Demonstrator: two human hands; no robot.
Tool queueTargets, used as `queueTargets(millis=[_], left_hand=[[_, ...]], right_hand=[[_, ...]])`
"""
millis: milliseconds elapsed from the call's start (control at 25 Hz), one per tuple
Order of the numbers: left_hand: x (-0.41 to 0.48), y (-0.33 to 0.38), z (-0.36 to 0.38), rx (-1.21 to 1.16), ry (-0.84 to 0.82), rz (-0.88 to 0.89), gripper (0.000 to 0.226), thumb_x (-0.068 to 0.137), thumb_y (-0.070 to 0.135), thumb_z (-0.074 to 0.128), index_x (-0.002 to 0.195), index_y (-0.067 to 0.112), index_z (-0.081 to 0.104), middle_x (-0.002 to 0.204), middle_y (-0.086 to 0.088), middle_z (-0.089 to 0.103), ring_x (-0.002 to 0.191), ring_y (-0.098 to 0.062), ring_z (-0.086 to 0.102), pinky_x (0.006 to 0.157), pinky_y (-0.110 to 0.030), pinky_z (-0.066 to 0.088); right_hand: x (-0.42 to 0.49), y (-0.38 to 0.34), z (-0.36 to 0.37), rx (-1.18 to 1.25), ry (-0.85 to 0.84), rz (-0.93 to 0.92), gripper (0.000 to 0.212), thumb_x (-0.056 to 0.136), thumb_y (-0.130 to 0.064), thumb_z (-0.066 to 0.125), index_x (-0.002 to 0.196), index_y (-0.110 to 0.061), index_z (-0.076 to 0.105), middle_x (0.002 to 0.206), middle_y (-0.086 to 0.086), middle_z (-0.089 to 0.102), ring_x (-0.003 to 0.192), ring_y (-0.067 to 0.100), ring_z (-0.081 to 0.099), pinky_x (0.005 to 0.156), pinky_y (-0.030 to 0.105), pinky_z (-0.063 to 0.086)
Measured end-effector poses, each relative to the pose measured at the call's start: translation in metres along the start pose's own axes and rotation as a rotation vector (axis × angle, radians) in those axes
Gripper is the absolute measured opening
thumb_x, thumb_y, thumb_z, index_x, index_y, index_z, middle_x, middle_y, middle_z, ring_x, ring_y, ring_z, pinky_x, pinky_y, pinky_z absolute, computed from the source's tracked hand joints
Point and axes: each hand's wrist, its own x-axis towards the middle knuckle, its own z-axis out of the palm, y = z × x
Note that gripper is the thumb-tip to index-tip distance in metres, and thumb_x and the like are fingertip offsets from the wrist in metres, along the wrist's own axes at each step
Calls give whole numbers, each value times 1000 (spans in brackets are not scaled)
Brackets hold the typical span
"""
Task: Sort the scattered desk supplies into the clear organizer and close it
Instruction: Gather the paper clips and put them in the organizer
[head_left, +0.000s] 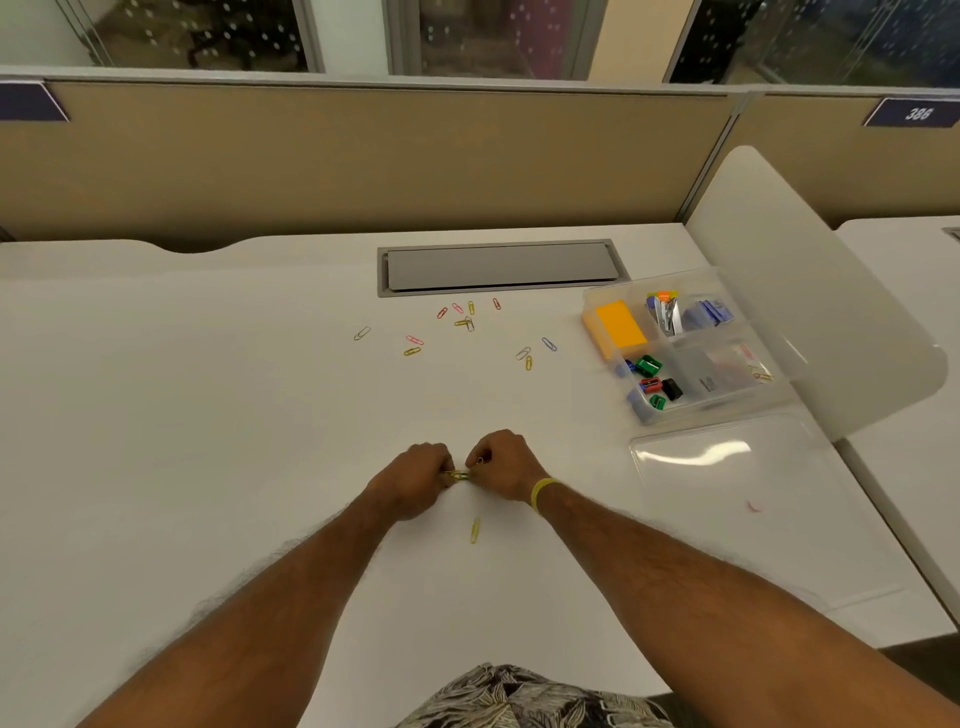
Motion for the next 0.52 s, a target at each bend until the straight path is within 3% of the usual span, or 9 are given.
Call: queueTargets(millis=[120,240,360,520], left_hand=[[-6,-2,-2,-291,152,-113,4,90,14,59,87,14,63,85,2,64,73,-10,57,62,-19,41],[-8,4,-3,-452,152,-153,4,89,15,63,88,11,64,79,-1,68,65,-8,61,62,-20,48],[-5,17,0,-540,123,-152,8,89,14,65,90,6,65,77,-8,70,63,-13,63,64,-25,53],[3,41,4,-665,107,-146,11,88,13,68,92,3,66,81,-10,70,69,-15,68,61,-22,54]], right_hand=[[-6,11,-7,379,25,133,5,78,-3,73,79,-6,70,68,7,65,58,16,59,59,26,52],[-13,20,-12,661,13,183,8,78,0,74,79,-4,68,69,8,64,59,17,58,59,26,52],[-19,27,-15,811,18,199,8,79,0,74,80,-6,69,74,7,65,62,16,61,60,25,55],[-26,36,-26,945,1,190,7,81,-1,73,84,-7,70,77,6,66,68,16,62,65,26,55]])
